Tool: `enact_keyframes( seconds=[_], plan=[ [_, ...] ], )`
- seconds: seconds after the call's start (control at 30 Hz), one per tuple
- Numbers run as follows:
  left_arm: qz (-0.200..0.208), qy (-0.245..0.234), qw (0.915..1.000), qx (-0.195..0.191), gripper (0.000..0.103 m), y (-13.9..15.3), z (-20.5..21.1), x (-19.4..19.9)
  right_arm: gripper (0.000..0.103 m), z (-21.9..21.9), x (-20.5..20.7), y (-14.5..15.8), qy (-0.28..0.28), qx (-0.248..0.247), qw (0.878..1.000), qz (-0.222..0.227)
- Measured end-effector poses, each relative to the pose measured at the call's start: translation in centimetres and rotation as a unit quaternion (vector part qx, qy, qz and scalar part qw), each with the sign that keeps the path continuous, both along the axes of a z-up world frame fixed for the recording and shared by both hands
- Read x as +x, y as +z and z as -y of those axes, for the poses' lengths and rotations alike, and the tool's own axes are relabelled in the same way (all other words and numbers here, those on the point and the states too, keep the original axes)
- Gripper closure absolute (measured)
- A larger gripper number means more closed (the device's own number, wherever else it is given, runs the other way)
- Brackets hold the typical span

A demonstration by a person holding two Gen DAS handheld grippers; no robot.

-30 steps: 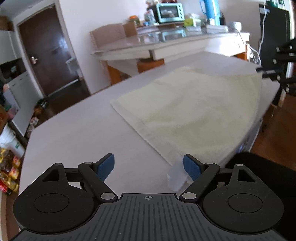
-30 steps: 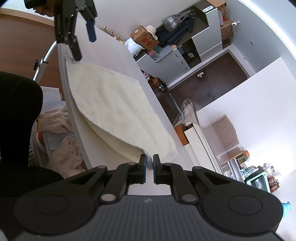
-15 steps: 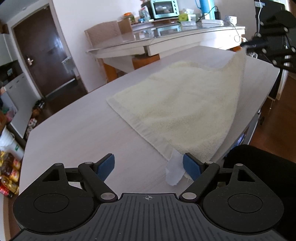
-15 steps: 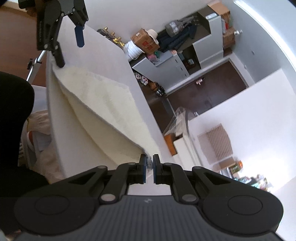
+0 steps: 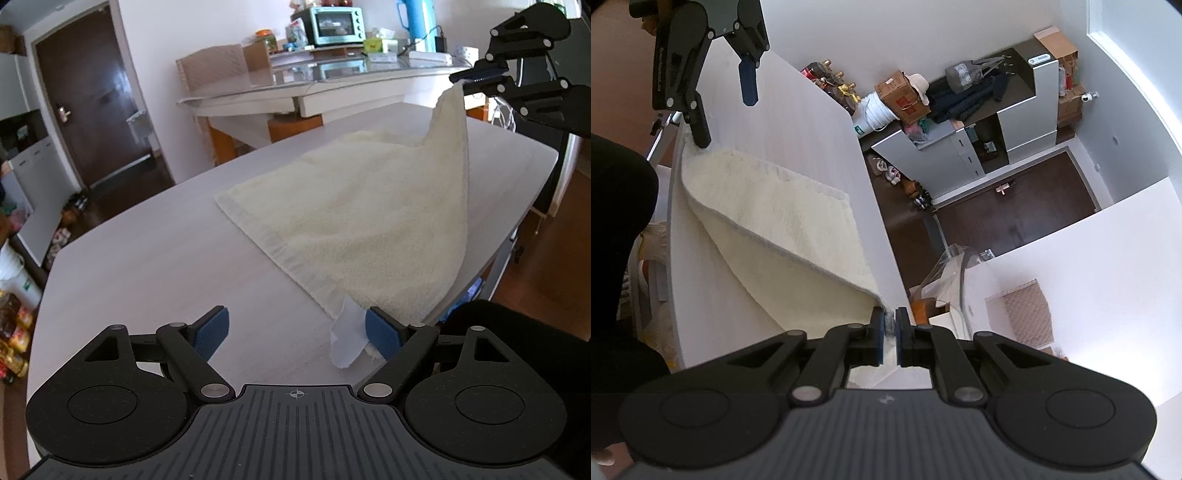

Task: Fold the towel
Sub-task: 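Carry the towel corner diagonally over with the right gripper and release it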

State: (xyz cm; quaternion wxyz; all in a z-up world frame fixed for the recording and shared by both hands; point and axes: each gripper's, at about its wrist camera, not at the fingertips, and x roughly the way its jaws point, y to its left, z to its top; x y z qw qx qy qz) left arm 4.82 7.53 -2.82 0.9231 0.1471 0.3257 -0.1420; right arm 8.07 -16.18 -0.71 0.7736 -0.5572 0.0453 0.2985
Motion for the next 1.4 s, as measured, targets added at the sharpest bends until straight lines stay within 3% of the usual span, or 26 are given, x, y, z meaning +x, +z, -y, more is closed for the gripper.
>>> enact_keyframes(
  seconds=[0.33, 0.73, 0.97, 1.17, 1.4],
  plan=[
    [-0.005, -0.004, 1.0000, 0.005, 0.017, -0.1, 0.0, 0.1, 0.096, -1.5, 1.2, 0.5, 0.010, 0.002, 1.000, 0.013],
    [-0.016, 0.014, 0.9997, -0.010, 0.017, -0.3, -0.6, 0.3, 0.096, -7.2, 7.8, 1.7, 0.079, -0.026, 0.996, 0.014],
    [-0.027, 0.027, 0.9986, -0.035, 0.017, -0.4, -1.5, 0.4, 0.096, -12.0, 13.0, -0.4, 0.117, -0.058, 0.991, -0.032],
    [-0.025, 0.034, 0.9990, -0.018, 0.017, -0.5, -1.6, 0.4, 0.096, -14.9, 16.4, -2.6, 0.133, -0.085, 0.984, -0.078],
    [-0.029, 0.032, 0.9985, -0.032, 0.017, -0.5, -2.0, 0.3, 0.096, -16.4, 18.7, -4.3, 0.145, -0.094, 0.977, -0.122]
  ],
)
